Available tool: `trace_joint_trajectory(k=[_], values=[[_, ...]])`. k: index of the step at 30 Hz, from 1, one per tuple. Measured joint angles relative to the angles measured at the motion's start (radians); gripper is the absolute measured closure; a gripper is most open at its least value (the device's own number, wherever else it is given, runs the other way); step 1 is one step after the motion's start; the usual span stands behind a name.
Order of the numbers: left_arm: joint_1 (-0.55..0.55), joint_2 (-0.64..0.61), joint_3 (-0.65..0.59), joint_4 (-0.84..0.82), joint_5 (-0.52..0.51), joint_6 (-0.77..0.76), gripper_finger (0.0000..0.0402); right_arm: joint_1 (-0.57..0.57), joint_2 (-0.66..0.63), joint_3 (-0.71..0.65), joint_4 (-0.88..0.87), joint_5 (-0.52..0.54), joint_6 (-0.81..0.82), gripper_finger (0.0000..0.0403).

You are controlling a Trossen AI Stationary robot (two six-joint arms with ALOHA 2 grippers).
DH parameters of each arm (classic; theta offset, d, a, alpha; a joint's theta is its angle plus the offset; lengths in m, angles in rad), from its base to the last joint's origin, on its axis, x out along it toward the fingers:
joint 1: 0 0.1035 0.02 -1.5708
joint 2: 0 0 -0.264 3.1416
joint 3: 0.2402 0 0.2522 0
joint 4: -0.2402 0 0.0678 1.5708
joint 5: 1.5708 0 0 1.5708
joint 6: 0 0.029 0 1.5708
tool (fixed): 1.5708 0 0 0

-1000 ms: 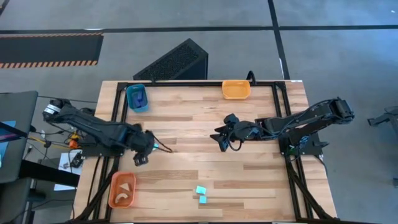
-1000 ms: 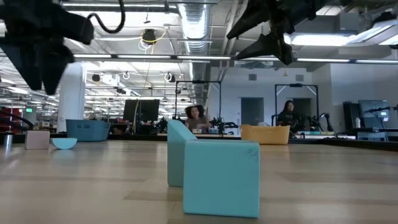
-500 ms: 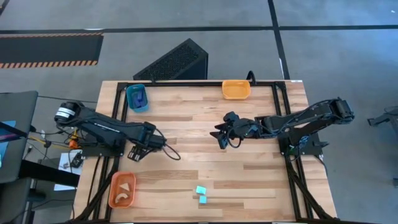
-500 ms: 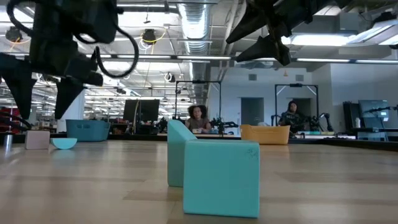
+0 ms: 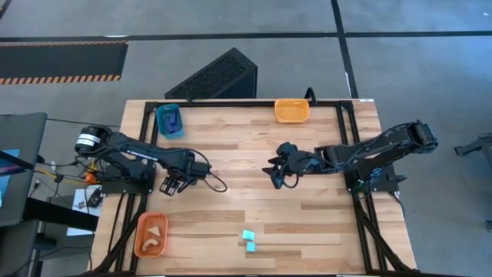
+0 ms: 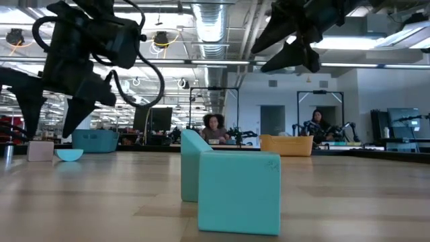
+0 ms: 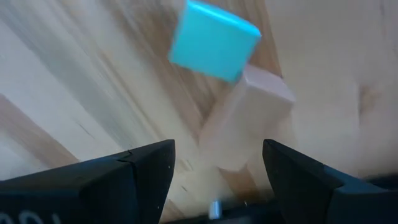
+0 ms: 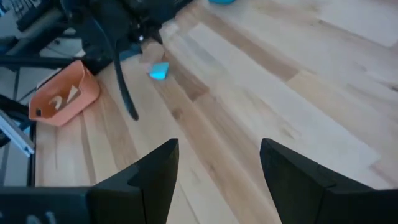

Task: Sort & place blocks by color
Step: Put the brown block into the orange bin

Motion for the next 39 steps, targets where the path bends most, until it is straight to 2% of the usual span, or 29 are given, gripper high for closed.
trace_joint_trajectory(k=[7, 11, 14, 17, 21, 25, 28, 33, 36, 39], values=[[-0.001, -0.007, -0.129, 0.076, 0.013, -0.001, 0.0173, 0.039, 0.0, 0.0, -0.033, 0.031, 0.04, 0.0154], [-0.006, -0.008, -0.139, 0.093, -0.074, -0.017, 0.0173, 0.051, 0.0, 0.0, -0.033, 0.052, 0.051, 0.0154], [-0.007, -0.008, -0.138, 0.091, -0.084, -0.021, 0.0176, 0.05, 0.0, 0.0, -0.03, 0.055, 0.057, 0.0154], [-0.019, -0.008, -0.135, 0.087, -0.072, -0.02, 0.0194, 0.047, 0.0, 0.0, -0.016, 0.056, 0.061, 0.0154], [-0.027, -0.008, -0.112, 0.098, -0.035, -0.02, 0.0238, 0.042, 0.0, 0.0, -0.001, 0.056, 0.062, 0.0154], [-0.027, -0.009, -0.093, 0.178, 0.015, -0.022, 0.0277, 0.035, 0.0, 0.0, 0.003, 0.056, 0.056, 0.0154], [-0.028, -0.009, -0.088, 0.229, 0.035, -0.019, 0.029, 0.033, 0.0, 0.0, 0.005, 0.056, 0.055, 0.0154], [-0.028, -0.009, -0.072, 0.292, 0.054, -0.112, 0.028, 0.033, 0.0, 0.0, 0.005, 0.054, 0.055, 0.0154], [-0.028, -0.008, -0.047, 0.287, 0.066, -0.2, 0.0254, 0.038, 0.0, 0.0, 0.005, 0.053, 0.059, 0.0154], [-0.019, -0.008, -0.016, 0.273, 0.066, -0.371, 0.0218, 0.039, 0.0, 0.0, 0.005, 0.053, 0.059, 0.0154]])
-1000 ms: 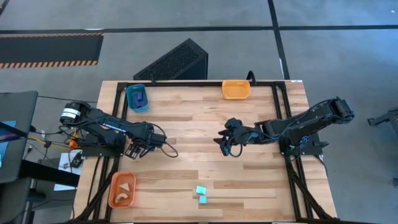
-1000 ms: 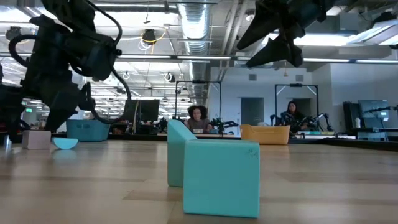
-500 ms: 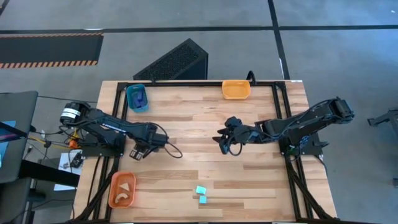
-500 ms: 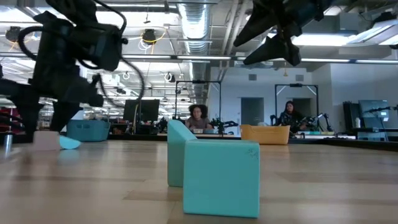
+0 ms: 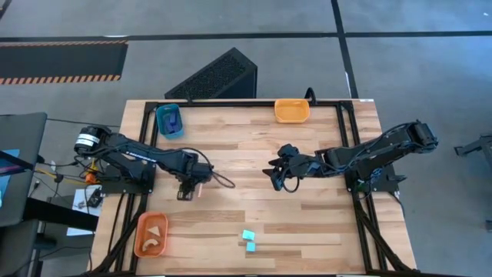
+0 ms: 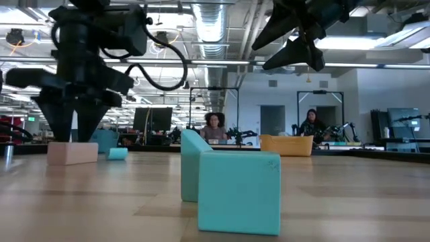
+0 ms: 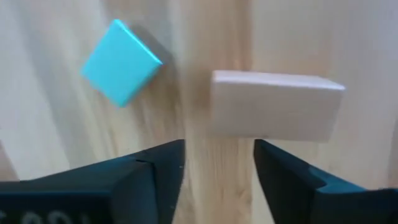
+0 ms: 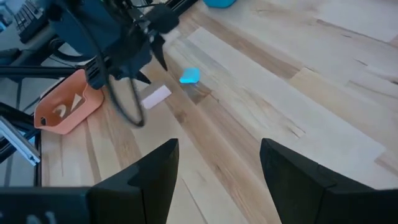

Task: Sort & place blocks by color
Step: Put the brown block into the orange bin

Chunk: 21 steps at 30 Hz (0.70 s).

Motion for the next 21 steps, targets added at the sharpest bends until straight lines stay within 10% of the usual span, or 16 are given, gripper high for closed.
trace_joint_trajectory(k=[10, 21], values=[[0.085, -0.01, 0.035, 0.025, 0.229, -0.496, 0.0112, -0.04, 0.0, 0.0, -0.001, -0.014, -0.015, 0.0154], [0.062, -0.01, 0.035, 0.06, 0.113, -0.969, 0.0112, -0.055, 0.0, 0.0, -0.002, -0.048, -0.055, 0.0154]])
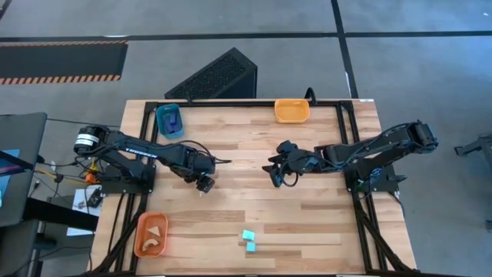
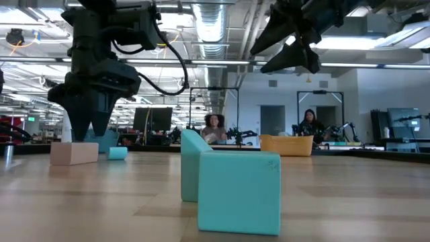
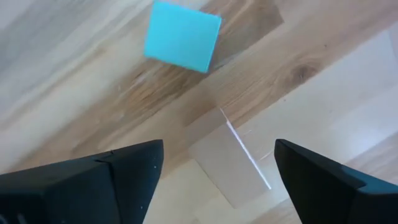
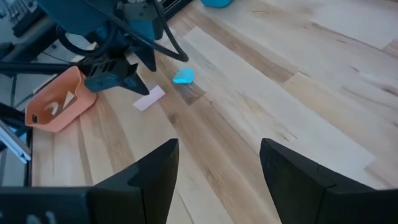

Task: Sort & place blocks by color
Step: Put the brown block into the orange bin

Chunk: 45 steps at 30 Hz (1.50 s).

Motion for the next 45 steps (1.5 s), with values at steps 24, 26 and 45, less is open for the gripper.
trace_joint_trajectory(k=[24, 26, 45], values=[[-0.06, 0.002, -0.151, 0.168, -0.003, -0.214, 0.0191, 0.001, 0.0, 0.0, 0.002, 0.074, -0.06, 0.0154], [-0.069, 0.002, -0.148, 0.163, 0.0, -0.154, 0.0195, 0.001, 0.0, 0.0, 0.002, 0.074, -0.059, 0.0154], [-0.167, -0.009, -0.086, 0.141, -0.091, -0.251, 0.0339, 0.009, 0.002, 0.0, 0.006, 0.131, -0.031, 0.0154]])
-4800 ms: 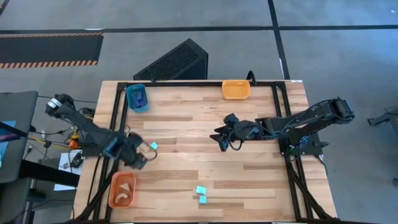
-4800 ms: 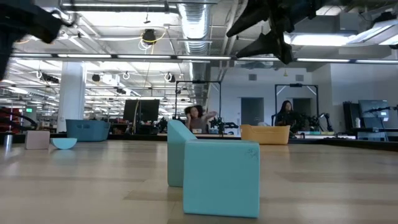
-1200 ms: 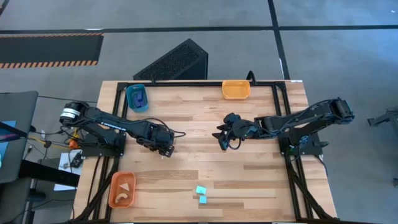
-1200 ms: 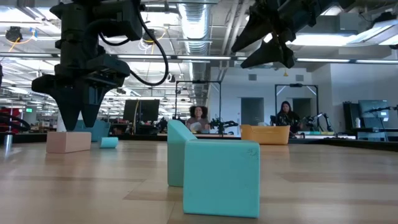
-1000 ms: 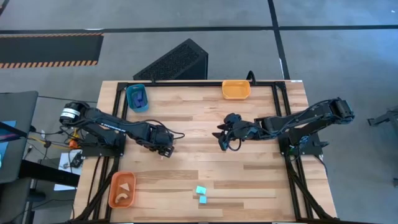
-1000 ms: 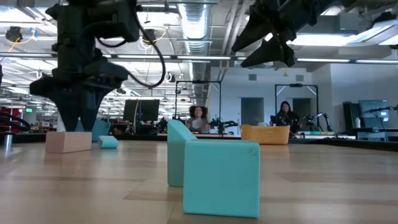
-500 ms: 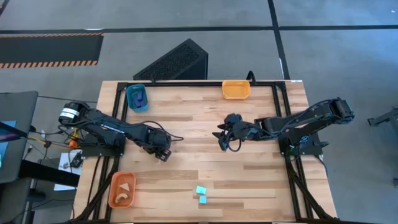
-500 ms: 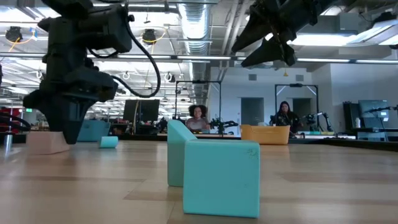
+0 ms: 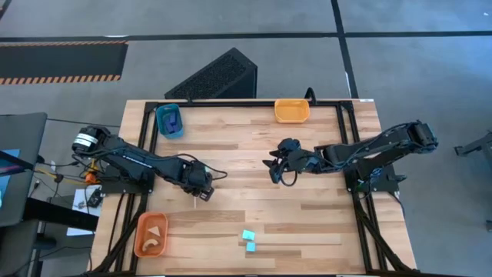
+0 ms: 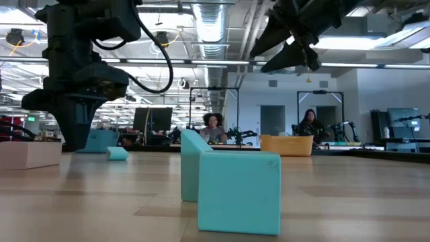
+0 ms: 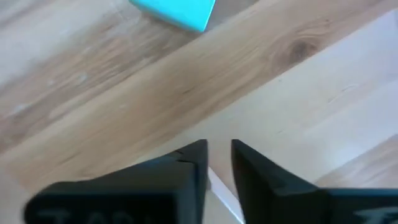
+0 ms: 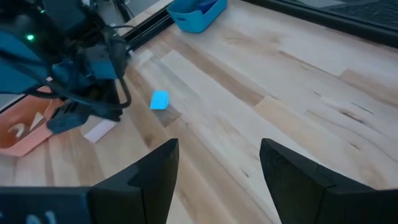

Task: Sort & place blocks by color
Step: Put the brown block into the orange bin

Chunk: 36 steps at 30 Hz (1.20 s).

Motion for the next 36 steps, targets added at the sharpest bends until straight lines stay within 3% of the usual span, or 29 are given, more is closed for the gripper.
trace_joint_trajectory(k=[3, 11, 17, 24, 33, 36], values=[[-0.004, 0.0, 0.0, -0.01, 0.017, -0.032, 0.0284, -0.013, 0.0, 0.0, 0.005, -0.002, 0.01, 0.0154], [-0.064, 0.0, 0.001, -0.06, 0.007, -0.307, 0.0127, 0.001, 0.0, -0.001, -0.009, -0.002, 0.007, 0.0154], [-0.134, 0.002, 0.001, -0.022, -0.003, -0.484, 0.0083, -0.005, 0.0, -0.001, -0.032, -0.002, -0.009, 0.0154], [-0.198, 0.03, 0.0, -0.045, -0.046, -0.601, 0.0118, -0.004, 0.0, -0.001, -0.06, 0.0, -0.012, 0.0154], [-0.202, 0.105, 0.004, -0.033, -0.008, -0.469, 0.0265, -0.018, 0.0, -0.002, -0.057, 0.002, -0.061, 0.0154], [-0.204, 0.095, 0.017, -0.054, 0.005, -0.42, 0.0305, -0.009, -0.003, -0.002, -0.056, 0.052, -0.048, 0.0159]])
